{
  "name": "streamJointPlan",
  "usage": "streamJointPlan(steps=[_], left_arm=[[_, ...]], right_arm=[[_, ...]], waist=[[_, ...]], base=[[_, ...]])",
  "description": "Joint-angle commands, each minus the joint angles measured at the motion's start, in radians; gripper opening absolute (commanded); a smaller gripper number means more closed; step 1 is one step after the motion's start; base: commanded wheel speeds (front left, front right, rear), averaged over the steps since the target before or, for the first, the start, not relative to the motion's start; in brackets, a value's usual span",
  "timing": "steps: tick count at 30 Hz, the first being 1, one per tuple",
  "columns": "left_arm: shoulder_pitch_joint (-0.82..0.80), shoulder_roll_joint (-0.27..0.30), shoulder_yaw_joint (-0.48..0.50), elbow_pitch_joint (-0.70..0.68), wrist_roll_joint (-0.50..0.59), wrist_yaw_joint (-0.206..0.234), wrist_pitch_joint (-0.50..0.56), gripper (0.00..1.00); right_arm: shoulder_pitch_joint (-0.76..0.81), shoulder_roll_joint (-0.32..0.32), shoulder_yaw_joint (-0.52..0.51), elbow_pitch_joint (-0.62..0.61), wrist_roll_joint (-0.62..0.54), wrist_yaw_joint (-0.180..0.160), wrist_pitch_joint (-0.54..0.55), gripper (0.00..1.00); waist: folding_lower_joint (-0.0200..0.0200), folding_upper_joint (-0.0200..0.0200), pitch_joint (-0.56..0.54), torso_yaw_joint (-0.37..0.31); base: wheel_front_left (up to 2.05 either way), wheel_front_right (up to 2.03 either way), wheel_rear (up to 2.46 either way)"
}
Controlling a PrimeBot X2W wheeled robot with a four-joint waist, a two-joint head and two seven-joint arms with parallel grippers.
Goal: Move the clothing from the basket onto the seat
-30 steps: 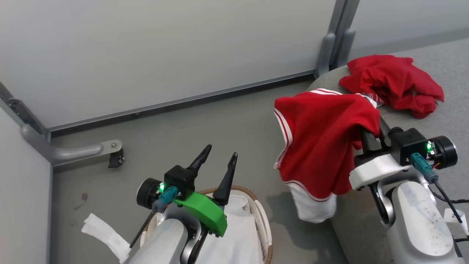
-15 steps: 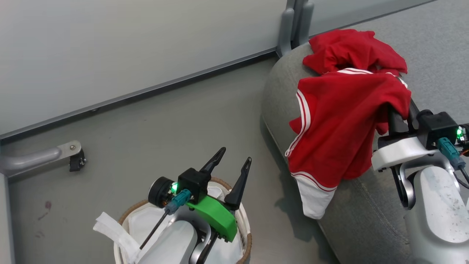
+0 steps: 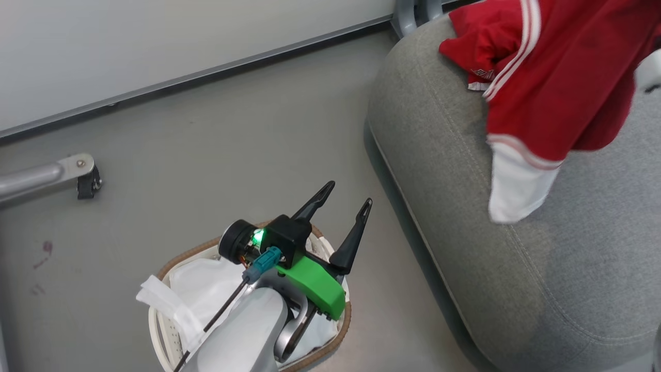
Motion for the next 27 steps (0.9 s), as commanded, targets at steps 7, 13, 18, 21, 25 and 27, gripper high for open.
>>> streamJointPlan(steps=[7, 13, 18, 21, 25, 27], left_arm=[[-0.072, 0.004, -0.004, -0.017, 0.036, -0.004, 0.0, 1.0], [-0.133, 0.004, -0.006, -0.036, 0.065, -0.005, 0.0, 1.0], [-0.172, 0.004, -0.004, -0.046, 0.078, -0.005, 0.0, 1.0], [-0.185, 0.004, -0.008, -0.048, 0.081, -0.005, 0.0, 1.0], [-0.193, 0.004, -0.009, -0.045, 0.082, -0.005, 0.0, 1.0], [-0.192, 0.004, -0.01, -0.037, 0.086, -0.004, 0.0, 1.0]], right_arm=[[-0.219, -0.146, -0.076, 0.055, -0.035, -0.001, 0.052, 0.0], [-0.26, -0.182, -0.126, 0.135, -0.098, -0.001, 0.022, 0.0], [-0.213, -0.144, -0.161, 0.241, -0.153, -0.001, -0.01, 0.0], [-0.19, -0.119, -0.193, 0.297, -0.169, -0.001, -0.025, 0.0], [-0.162, -0.082, -0.218, 0.359, -0.189, -0.001, -0.039, 0.0], [-0.148, -0.069, -0.219, 0.383, -0.201, -0.001, -0.04, 0.0]], waist=[[0.0, 0.0, 0.171, 0.098], [0.0, 0.0, 0.284, 0.142], [0.0, 0.0, 0.35, 0.16], [0.0, 0.0, 0.367, 0.163], [0.0, 0.0, 0.372, 0.161], [0.0, 0.0, 0.37, 0.156]], base=[[0.0, 0.0, 0.0], [0.0, 0.0, 0.0], [0.0, 0.0, 0.0], [0.0, 0.0, 0.0], [0.0, 0.0, 0.0], [0.0, 0.0, 0.0]])
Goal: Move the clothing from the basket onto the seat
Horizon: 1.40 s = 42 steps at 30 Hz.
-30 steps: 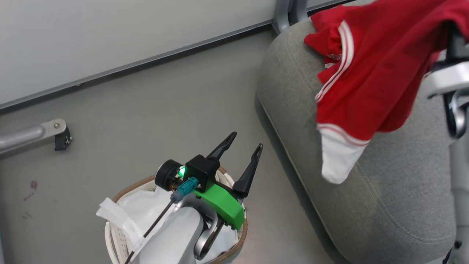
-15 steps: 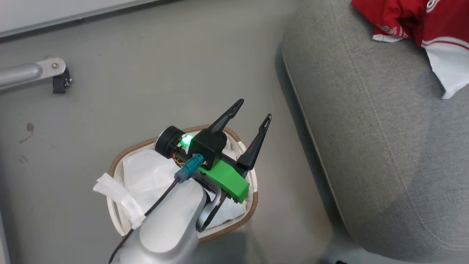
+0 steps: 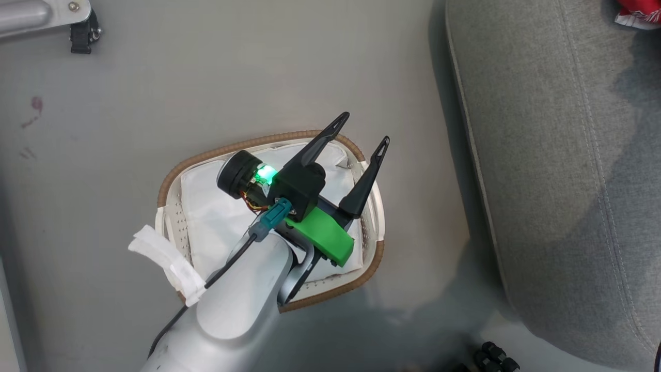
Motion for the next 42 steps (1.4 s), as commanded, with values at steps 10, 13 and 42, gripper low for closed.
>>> streamJointPlan(steps=[10, 13, 42], left_arm=[[0.028, 0.004, 0.022, 0.037, -0.014, -0.004, 0.0, 1.0], [0.041, 0.004, 0.034, 0.037, -0.023, -0.004, 0.0, 1.0], [0.328, 0.003, 0.344, 0.0, -0.1, 0.052, 0.0, 1.0]], right_arm=[[0.119, 0.069, 0.045, -0.043, 0.017, -0.001, -0.004, 1.0], [0.162, 0.088, 0.066, -0.066, 0.031, -0.001, -0.004, 1.0], [0.444, 0.212, 0.277, -0.227, 0.222, -0.001, -0.004, 1.0]], waist=[[-0.0002, 0.0, -0.076, -0.041], [-0.0002, 0.0, -0.112, -0.052], [-0.0002, 0.0, -0.514, 0.121]], base=[[0.0, 0.0, 0.0], [0.0, 0.0, 0.0], [0.0, 0.0, 0.0]])
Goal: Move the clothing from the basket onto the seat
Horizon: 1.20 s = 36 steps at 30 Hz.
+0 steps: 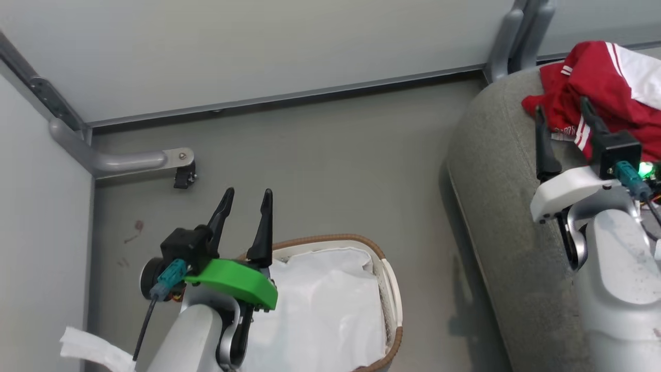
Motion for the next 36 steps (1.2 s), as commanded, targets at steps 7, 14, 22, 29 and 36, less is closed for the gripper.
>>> streamJointPlan(steps=[7, 14, 22, 29, 36], left_arm=[[0.135, 0.003, 0.095, -0.038, 0.024, 0.017, 0.0, 1.0], [0.222, 0.003, 0.158, -0.053, 0.039, 0.006, 0.0, 1.0], [0.288, 0.003, 0.201, -0.08, 0.04, -0.002, 0.0, 1.0], [0.306, 0.003, 0.197, -0.082, 0.03, 0.002, 0.0, 1.0], [0.301, 0.003, 0.199, -0.071, 0.041, 0.0, 0.0, 1.0]], right_arm=[[0.157, 0.049, -0.013, -0.092, 0.062, -0.001, -0.002, 1.0], [0.305, 0.052, 0.037, -0.144, 0.169, -0.001, -0.002, 1.0], [0.405, 0.053, 0.069, -0.18, 0.206, -0.001, -0.002, 1.0], [0.436, 0.053, 0.068, -0.168, 0.203, -0.001, -0.002, 1.0], [0.433, 0.053, 0.074, -0.155, 0.206, -0.001, -0.002, 1.0]], waist=[[0.0001, 0.0, -0.079, 0.083], [0.0001, 0.0, -0.118, 0.096], [0.0001, 0.0, -0.13, 0.083], [0.0001, 0.0, -0.13, 0.079], [0.0001, 0.0, -0.135, 0.075]], base=[[0.0, 0.0, 0.0], [0.0, 0.0, 0.0], [0.0, 0.0, 0.0], [0.0, 0.0, 0.0], [0.0, 0.0, 0.0]])
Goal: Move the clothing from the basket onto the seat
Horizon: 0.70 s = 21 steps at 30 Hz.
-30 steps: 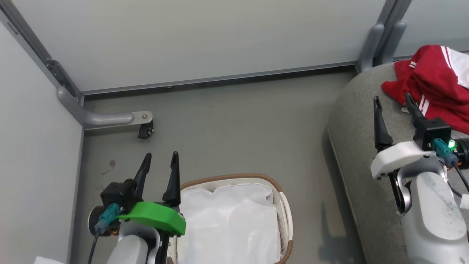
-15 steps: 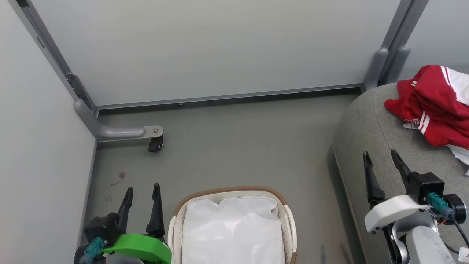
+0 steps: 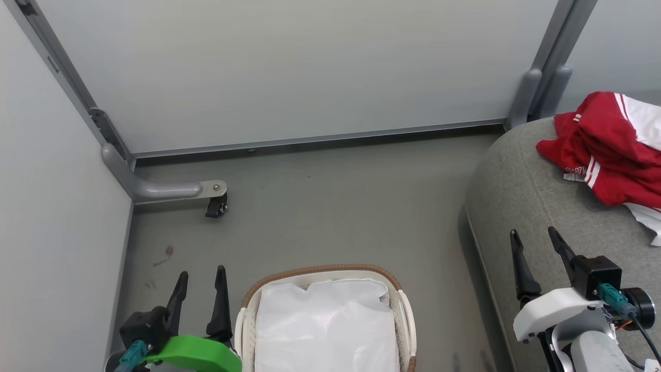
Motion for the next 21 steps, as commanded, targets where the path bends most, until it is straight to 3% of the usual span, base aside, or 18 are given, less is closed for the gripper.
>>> streamJointPlan(steps=[1, 6, 7, 10, 21], left_arm=[[0.006, 0.002, 0.005, 0.003, 0.002, -0.002, 0.0, 1.0], [0.0, 0.003, 0.01, 0.001, 0.005, 0.0, 0.0, 1.0], [0.0, 0.0, 0.005, 0.004, 0.007, 0.0, 0.0, 0.0], [0.002, -0.001, -0.001, 0.03, 0.008, 0.0, 0.001, 0.0], [-0.011, 0.0, 0.039, 0.012, -0.177, -0.008, 0.056, 0.0]], right_arm=[[0.009, -0.004, 0.0, 0.003, 0.002, -0.001, -0.002, 1.0], [0.017, -0.004, 0.005, 0.004, 0.009, -0.001, -0.002, 1.0], [0.001, 0.001, 0.004, 0.006, 0.005, 0.0, 0.0, 0.0], [0.014, 0.009, 0.003, 0.031, 0.005, 0.0, 0.001, 0.0], [0.01, 0.007, -0.009, 0.015, 0.231, 0.0, 0.065, 0.0]], waist=[[0.0001, 0.0, -0.001, -0.001], [0.0001, 0.0, -0.005, 0.0], [0.0001, 0.0, -0.005, 0.0], [0.0001, 0.0, -0.005, 0.0], [0.0001, 0.0, -0.007, -0.003]], base=[[0.0, 0.0, 0.0], [0.0, 0.0, 0.0], [0.0, 0.0, 0.0], [0.0, 0.0, 0.0], [0.0, 0.0, 0.0]])
